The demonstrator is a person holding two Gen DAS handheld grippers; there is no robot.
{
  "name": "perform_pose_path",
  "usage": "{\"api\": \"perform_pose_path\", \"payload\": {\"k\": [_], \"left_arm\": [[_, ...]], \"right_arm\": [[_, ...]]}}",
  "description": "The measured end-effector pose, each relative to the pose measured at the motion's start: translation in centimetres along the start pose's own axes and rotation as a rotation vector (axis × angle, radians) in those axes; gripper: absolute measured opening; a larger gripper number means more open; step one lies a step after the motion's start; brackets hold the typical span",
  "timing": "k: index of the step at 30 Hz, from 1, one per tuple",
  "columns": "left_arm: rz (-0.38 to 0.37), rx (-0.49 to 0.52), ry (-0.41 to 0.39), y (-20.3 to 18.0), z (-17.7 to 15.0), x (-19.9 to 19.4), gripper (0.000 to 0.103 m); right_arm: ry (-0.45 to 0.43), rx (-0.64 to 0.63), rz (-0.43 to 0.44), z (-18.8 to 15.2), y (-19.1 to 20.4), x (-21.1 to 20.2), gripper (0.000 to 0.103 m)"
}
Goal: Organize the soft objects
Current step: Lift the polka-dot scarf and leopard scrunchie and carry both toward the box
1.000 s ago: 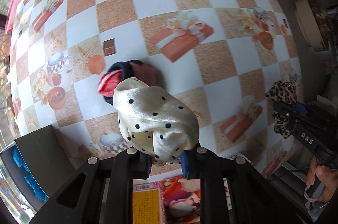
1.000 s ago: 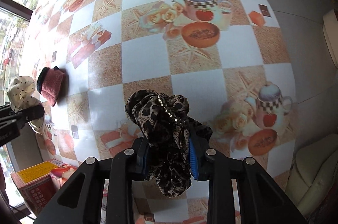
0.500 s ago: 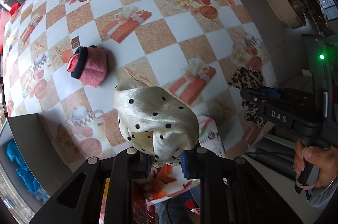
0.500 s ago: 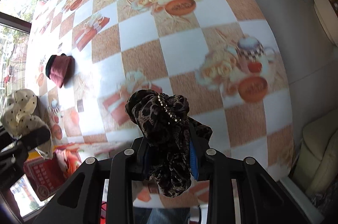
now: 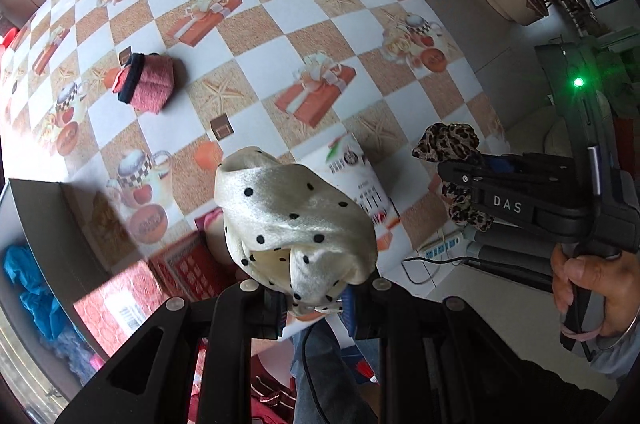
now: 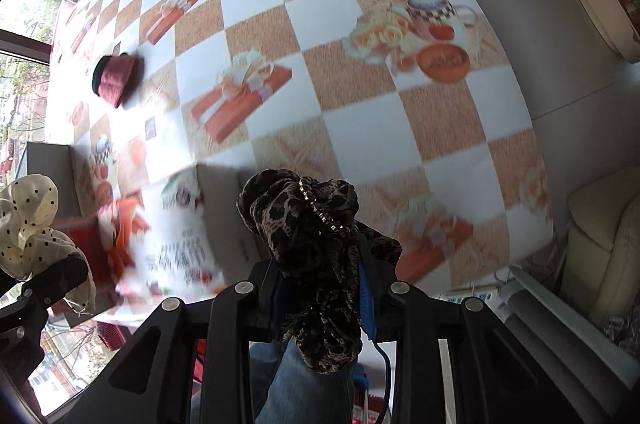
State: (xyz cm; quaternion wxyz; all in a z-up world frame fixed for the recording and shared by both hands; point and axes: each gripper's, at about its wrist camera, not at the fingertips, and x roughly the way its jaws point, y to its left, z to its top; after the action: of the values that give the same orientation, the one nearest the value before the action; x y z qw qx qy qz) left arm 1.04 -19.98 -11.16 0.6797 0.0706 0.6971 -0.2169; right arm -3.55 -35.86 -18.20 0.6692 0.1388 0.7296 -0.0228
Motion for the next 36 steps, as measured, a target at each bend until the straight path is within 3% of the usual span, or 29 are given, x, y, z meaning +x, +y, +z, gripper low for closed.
{"api": "perform_pose_path", "payload": {"k": [12, 17, 25, 36], "left_arm": [[-0.018, 0.11, -0.006, -1.7, -6.4, -1.2, 0.023], [-0.007, 0.104, -0.017, -0.8, -9.0, -1.6, 0.023], [0.012, -0.011, -0.07, 2.9, -12.6, -3.3, 0.023], [0.018, -0.254, -0.142, 9.7, -18.0, -5.3, 0.023]], "right_arm": [[0.012, -0.027, 0.013, -6.5, 3.0, -0.8, 0.031], [0.016, -0.092, 0.033, -8.2, 5.5, -0.8, 0.031], [0.008, -0.254, 0.055, -10.0, 10.9, -1.2, 0.031], [0.029, -0.537, 0.088, -12.9, 19.3, -1.6, 0.031]]}}
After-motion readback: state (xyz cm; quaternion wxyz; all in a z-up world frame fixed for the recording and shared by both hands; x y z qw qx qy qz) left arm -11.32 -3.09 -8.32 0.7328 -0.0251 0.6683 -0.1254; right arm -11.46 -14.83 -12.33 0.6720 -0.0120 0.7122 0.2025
